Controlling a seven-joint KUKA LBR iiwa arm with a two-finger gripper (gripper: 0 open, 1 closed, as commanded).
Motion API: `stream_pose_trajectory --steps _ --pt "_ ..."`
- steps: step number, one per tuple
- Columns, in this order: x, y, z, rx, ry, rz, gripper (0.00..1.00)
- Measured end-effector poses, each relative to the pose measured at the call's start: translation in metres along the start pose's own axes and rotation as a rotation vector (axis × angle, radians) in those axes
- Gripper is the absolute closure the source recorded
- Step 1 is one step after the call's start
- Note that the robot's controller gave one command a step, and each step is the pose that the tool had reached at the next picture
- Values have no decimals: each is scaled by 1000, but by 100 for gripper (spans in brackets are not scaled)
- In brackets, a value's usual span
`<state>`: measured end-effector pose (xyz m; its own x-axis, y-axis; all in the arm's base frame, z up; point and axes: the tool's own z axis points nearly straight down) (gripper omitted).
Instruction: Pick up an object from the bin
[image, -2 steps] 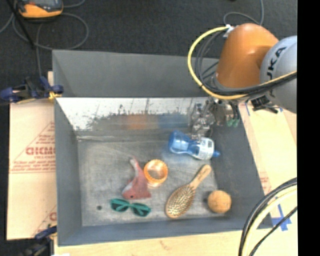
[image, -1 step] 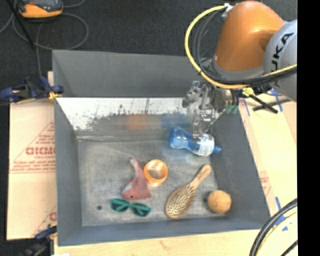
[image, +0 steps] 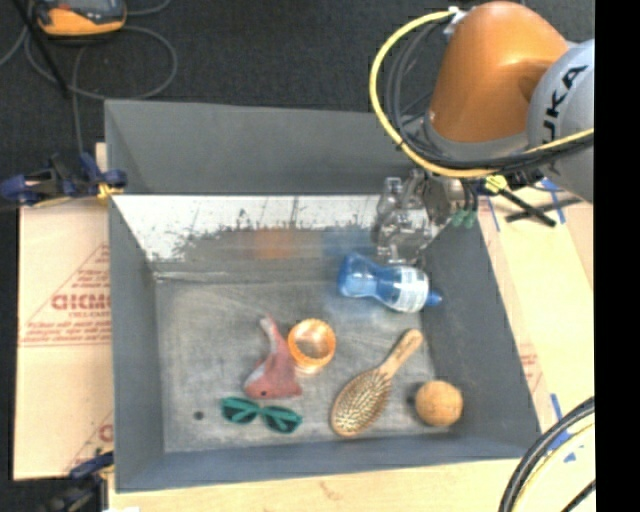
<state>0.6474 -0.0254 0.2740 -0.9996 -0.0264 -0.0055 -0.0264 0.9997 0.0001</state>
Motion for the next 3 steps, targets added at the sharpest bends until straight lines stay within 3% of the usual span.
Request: stream_pose_trajectory --steps 1,2,3 --pt "0 0 0 0 0 0 100" --pt "1 30 52 0 -5 62 100" --pt "33 47 113 1 2 275 0"
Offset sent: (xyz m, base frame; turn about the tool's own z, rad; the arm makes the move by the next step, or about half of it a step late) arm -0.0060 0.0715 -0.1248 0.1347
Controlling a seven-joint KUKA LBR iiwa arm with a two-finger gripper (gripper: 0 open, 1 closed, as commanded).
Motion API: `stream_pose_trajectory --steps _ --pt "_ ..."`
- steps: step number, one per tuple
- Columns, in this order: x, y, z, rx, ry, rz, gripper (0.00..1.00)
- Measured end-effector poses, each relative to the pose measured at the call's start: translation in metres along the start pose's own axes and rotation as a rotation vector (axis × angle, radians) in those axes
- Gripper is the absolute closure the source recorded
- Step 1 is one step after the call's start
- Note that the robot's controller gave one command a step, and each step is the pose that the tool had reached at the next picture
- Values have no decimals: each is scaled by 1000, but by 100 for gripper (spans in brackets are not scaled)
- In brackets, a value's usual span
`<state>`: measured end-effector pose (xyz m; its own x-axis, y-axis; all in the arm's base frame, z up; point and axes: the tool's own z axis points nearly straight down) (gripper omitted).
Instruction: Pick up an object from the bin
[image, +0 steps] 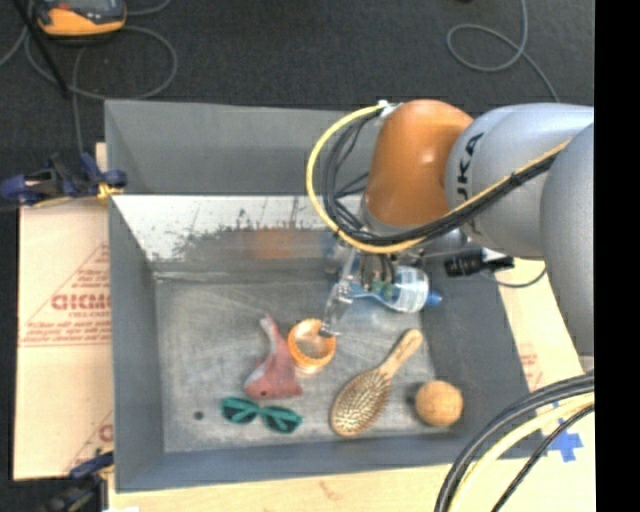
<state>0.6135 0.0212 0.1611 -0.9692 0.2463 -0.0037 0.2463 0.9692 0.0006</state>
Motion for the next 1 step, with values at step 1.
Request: stream_pose_trajectory --steps 1 --pt "0 0 0 0 0 0 0"
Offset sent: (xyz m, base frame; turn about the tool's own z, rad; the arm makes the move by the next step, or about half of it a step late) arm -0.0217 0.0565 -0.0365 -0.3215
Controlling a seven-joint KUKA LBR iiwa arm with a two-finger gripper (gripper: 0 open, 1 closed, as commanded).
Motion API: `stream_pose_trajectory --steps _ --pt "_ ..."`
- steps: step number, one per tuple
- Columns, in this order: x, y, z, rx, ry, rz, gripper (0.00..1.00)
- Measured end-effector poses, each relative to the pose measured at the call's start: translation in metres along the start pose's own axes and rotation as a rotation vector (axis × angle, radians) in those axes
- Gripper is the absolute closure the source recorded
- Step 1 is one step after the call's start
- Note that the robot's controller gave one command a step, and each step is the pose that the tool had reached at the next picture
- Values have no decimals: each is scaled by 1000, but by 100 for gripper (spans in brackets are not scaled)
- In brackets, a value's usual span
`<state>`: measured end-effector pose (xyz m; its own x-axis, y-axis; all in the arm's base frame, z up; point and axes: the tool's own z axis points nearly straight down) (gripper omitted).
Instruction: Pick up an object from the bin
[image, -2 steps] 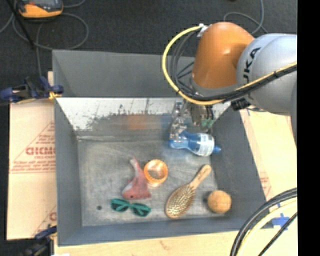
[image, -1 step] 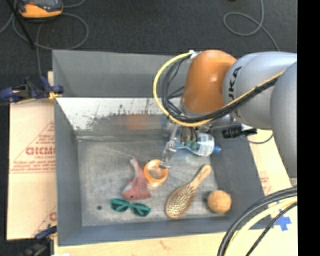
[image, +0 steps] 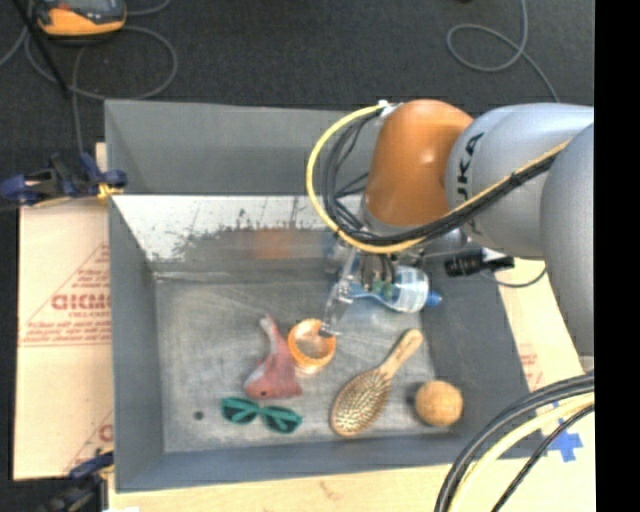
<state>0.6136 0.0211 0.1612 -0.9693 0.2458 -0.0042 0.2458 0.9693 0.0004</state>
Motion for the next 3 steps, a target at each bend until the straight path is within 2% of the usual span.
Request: stream_pose_trajectory --steps 1,2,3 --pt "34 49 36 -1 2 -320 100" --pt "34 49 36 -2 2 -319 0" --pt "34 49 36 -2 2 -318 0"
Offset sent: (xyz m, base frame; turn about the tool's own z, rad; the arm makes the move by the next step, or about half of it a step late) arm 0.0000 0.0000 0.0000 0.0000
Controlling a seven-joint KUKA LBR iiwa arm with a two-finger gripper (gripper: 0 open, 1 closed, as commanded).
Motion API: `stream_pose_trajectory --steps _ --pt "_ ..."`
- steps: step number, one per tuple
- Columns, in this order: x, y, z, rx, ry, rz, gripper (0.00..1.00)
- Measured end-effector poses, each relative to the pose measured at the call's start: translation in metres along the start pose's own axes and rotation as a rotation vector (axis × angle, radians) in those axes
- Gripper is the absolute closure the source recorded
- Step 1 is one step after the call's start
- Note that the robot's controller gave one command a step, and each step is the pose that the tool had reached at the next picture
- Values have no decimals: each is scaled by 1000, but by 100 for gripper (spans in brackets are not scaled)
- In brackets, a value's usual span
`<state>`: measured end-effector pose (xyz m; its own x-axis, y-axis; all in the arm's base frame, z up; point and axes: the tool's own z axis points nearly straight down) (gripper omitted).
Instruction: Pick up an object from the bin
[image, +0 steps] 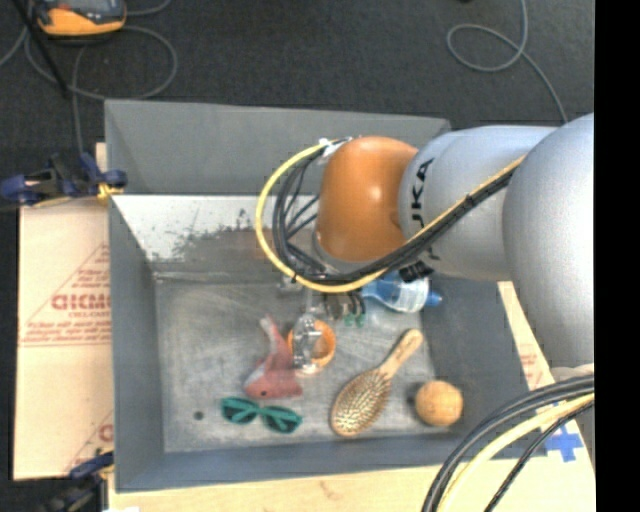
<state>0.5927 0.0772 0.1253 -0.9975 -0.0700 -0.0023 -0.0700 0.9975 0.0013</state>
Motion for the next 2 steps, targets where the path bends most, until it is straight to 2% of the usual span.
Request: stream_pose_trajectory --steps 1,2 --pt "7 -3 52 1 -8 -93 100" --pt "9 -3 53 1 -4 -92 0"
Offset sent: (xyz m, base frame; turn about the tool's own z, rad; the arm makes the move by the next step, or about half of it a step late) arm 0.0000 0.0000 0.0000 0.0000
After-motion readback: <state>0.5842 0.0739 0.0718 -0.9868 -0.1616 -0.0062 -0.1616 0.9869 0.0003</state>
